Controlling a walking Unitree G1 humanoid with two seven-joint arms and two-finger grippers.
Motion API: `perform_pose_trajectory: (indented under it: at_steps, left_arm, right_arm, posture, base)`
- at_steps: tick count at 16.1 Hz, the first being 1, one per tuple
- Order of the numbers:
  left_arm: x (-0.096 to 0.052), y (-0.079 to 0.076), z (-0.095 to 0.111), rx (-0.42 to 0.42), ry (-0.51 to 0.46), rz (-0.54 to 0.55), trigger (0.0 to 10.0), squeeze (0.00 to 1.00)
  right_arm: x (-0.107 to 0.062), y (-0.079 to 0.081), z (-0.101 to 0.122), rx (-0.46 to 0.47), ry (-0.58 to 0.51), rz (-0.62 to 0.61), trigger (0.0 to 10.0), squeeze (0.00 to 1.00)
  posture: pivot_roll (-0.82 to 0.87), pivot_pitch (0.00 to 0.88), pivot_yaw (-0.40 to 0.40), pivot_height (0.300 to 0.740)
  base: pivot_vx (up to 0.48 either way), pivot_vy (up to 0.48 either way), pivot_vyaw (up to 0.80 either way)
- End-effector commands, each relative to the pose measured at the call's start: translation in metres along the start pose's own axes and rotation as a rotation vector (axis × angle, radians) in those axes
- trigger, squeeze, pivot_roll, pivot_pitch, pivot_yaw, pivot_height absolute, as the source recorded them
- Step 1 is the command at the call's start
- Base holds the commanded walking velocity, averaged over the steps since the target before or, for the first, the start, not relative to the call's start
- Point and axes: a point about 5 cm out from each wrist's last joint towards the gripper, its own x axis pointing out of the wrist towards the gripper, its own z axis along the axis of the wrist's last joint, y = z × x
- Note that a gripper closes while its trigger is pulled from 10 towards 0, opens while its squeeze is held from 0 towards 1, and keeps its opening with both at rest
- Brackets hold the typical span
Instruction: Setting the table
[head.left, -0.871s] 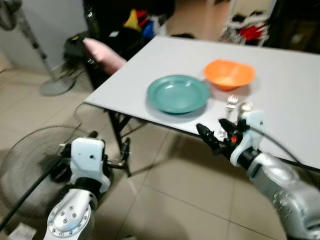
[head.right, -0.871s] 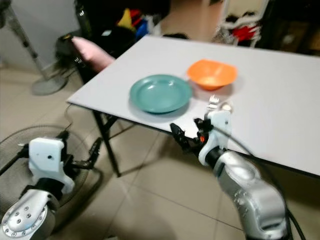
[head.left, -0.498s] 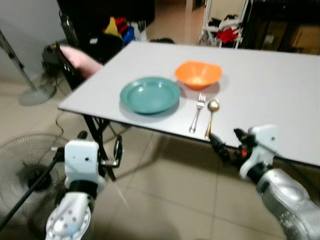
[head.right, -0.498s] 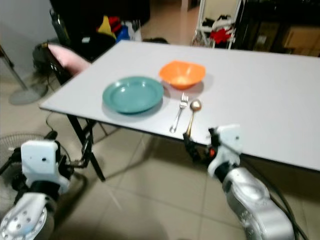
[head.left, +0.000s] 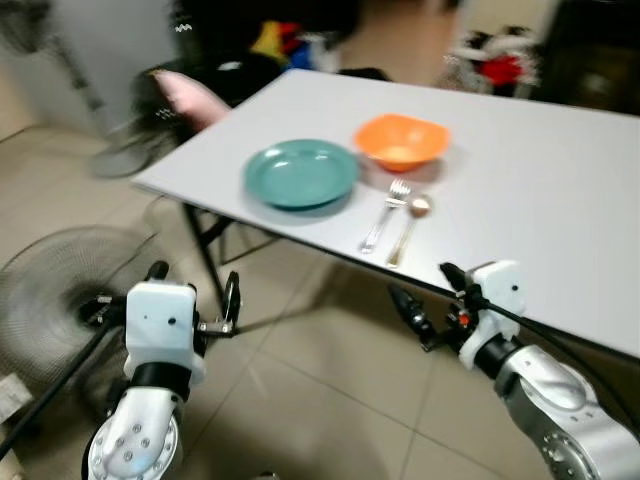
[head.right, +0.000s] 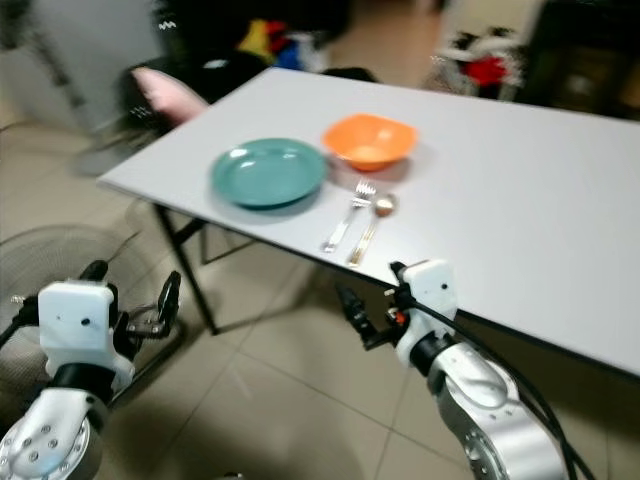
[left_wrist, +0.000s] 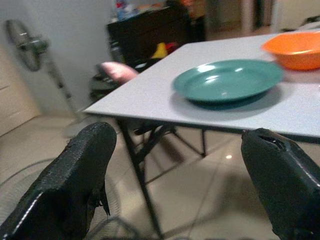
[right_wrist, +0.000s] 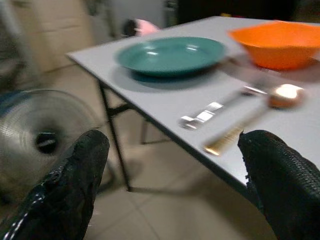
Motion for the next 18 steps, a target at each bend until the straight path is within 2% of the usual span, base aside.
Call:
perform_pose_trajectory:
  at_steps: [1, 4, 15, 16, 17, 18]
  left_arm:
    - [-0.002, 0.000, -0.002, 0.024, 0.011, -0.006, 10.0, 0.00]
    - [-0.002, -0.002, -0.002, 0.030, 0.004, -0.008, 10.0, 0.00]
    - [-0.001, 0.004, 0.002, 0.016, -0.013, 0.034, 10.0, 0.00]
    - [-0.001, 0.003, 0.002, -0.015, -0.009, 0.028, 10.0, 0.08]
    - [-0.001, 0.003, 0.002, -0.030, -0.008, 0.027, 10.0, 0.98]
    - [-0.001, 0.003, 0.002, -0.030, -0.010, 0.028, 10.0, 1.00]
  right_arm:
    - [0.005, 0.004, 0.004, 0.004, -0.030, 0.041, 10.0, 1.00]
    - [0.007, 0.005, 0.006, -0.008, -0.041, 0.048, 10.0, 1.00]
    - [0.014, 0.009, 0.006, 0.034, -0.068, 0.096, 10.0, 1.00]
    - [0.015, 0.009, 0.007, 0.032, -0.069, 0.098, 10.0, 1.00]
    - [0.015, 0.009, 0.007, 0.029, -0.070, 0.099, 10.0, 1.00]
    - [0.015, 0.009, 0.007, 0.027, -0.071, 0.100, 10.0, 1.00]
  posture:
    - [-0.04, 0.000, 0.070, 0.740]
    - [-0.03, 0.000, 0.064, 0.740]
    - [-0.02, 0.000, 0.055, 0.740]
    - [-0.03, 0.000, 0.058, 0.740]
    - [-0.03, 0.000, 0.058, 0.740]
    - [-0.03, 0.000, 0.058, 0.740]
  base:
    - [0.000, 0.000, 0.80]
    - [0.000, 0.000, 0.80]
    - [0.000, 0.000, 0.80]
    - [0.000, 0.000, 0.80]
    - [0.000, 0.000, 0.80]
    - [0.000, 0.000, 0.80]
